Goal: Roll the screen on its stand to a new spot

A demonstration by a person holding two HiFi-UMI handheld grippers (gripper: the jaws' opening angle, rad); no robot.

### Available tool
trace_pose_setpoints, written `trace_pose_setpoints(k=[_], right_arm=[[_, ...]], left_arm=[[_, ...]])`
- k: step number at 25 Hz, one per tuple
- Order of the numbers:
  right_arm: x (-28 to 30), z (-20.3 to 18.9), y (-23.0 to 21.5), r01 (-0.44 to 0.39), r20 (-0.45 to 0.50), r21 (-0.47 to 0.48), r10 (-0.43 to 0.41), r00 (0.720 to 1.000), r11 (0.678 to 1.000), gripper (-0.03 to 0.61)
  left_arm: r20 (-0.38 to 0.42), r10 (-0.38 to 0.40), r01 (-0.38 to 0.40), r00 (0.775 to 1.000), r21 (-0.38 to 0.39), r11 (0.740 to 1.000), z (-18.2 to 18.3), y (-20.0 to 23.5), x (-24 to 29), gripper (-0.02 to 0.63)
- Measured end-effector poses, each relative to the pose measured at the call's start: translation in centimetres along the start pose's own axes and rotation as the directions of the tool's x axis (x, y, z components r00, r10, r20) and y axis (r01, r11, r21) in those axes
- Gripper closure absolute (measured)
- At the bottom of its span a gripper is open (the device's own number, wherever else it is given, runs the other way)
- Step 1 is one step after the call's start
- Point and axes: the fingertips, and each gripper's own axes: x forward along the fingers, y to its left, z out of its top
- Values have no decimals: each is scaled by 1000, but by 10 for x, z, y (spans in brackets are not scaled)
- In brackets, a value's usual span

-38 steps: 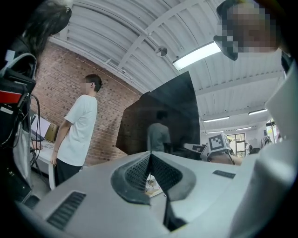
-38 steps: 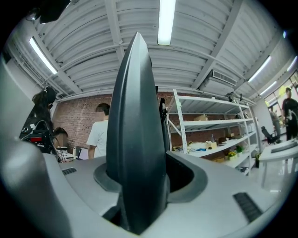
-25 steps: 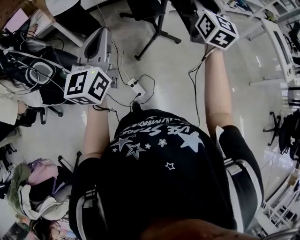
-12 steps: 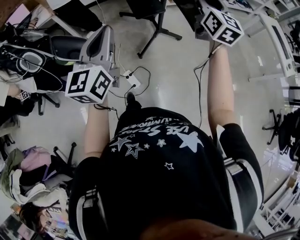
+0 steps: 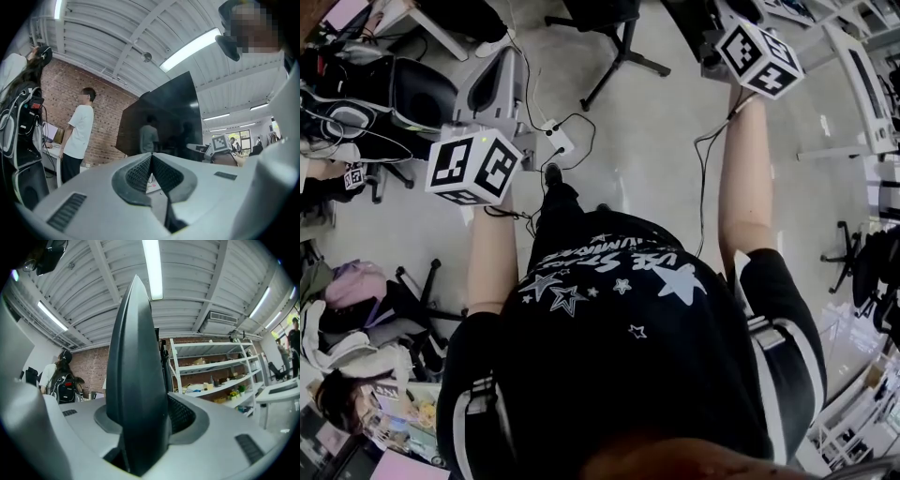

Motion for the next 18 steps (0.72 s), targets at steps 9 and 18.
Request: trace_pose_setpoints(k=[9,18], right_arm=[[-61,11,-9,0,9,8,0,1000,1000,356],[-118,20,-12,19,15,10,-19,1000,1000,356]], left_arm=[[-12,-6,6,1000,-4,1000,-6,-23,-22,601],[-27,-70,69,997,-16,997,-8,-47,-44,601]])
